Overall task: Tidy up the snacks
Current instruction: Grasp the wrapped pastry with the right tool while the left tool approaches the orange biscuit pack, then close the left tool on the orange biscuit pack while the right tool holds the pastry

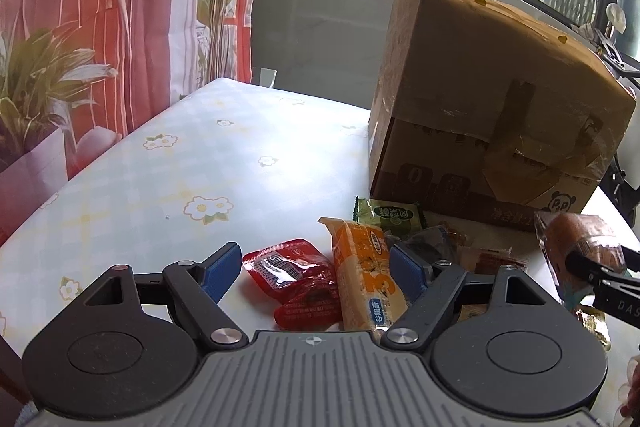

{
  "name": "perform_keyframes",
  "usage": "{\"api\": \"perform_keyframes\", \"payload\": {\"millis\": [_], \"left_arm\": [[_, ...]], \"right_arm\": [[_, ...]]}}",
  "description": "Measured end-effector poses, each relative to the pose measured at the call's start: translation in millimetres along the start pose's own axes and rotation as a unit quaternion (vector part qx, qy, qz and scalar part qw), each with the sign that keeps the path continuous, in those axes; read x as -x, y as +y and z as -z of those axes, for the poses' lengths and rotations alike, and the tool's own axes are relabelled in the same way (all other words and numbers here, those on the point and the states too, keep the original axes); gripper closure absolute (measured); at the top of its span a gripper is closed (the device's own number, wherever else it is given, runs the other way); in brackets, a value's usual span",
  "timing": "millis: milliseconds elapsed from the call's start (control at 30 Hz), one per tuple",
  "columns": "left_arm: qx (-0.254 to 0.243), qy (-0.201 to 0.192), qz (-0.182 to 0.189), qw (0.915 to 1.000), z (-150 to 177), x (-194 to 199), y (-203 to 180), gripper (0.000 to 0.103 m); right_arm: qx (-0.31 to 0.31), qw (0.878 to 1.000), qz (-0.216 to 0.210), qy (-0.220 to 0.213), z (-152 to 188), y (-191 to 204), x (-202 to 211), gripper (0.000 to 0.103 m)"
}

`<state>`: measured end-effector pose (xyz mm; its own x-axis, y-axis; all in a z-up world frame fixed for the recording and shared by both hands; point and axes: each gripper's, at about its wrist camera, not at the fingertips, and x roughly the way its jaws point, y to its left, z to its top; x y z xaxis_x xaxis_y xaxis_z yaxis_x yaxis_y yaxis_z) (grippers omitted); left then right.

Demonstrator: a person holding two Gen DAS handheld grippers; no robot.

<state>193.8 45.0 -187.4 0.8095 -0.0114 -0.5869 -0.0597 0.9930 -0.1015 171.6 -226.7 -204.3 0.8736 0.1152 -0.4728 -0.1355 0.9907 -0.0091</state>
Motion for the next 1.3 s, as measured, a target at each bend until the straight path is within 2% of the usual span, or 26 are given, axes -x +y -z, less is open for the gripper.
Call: {"api": "perform_keyframes", "payload": {"millis": [133,267,367,633,767,833,1100,1133,1300], "left_arm": [[-0.006,0.003,0.005,1.0,2.1,-2.2,-2.8,0.021],[-0.01,0.009,0.01,0.9999,3.5,-5.8,-5.9,0.022],[-0.017,0.018,0.013,0.9996,5.0,-11.5,-11.0,0.026],[-0.039,0.039,0.011,0.9984,6.2,-31.0,-28.3,0.028],[-0.028,0.046,0.012,0.9985,-0.3,-46.1,-32.2,0.037],[-0.021,0.056,0.02,0.998,-1.4,-53.7,-31.9,0.052],[-0.056,0.041,0.009,0.9975,9.4,-53.8,-41.3,0.053],[-0.057,0.039,0.013,0.9975,9.6,-53.1,-40.6,0.057],[-0.051,0.024,0.017,0.9983,8.9,-44.5,-36.3,0.061]], "right_arm": [[0.011,0.999,0.019,-0.024,-0.3,-5.0,-11.3,0.027],[-0.001,1.0,0.023,-0.009,9.4,-10.2,-20.5,0.027],[-0.008,1.0,0.019,-0.021,9.3,-13.0,-16.6,0.027],[-0.012,1.0,0.01,-0.009,11.8,-12.8,-18.6,0.027],[-0.014,1.0,0.007,-0.008,12.1,-13.2,-18.9,0.027],[-0.015,1.0,0.006,-0.007,12.2,-13.9,-18.8,0.027],[-0.017,1.0,0.006,-0.001,11.6,-13.8,-20.5,0.027],[-0.017,1.0,0.006,0.0,11.6,-13.6,-20.9,0.027],[-0.016,1.0,0.006,0.003,12.0,-13.7,-22.1,0.027]]}}
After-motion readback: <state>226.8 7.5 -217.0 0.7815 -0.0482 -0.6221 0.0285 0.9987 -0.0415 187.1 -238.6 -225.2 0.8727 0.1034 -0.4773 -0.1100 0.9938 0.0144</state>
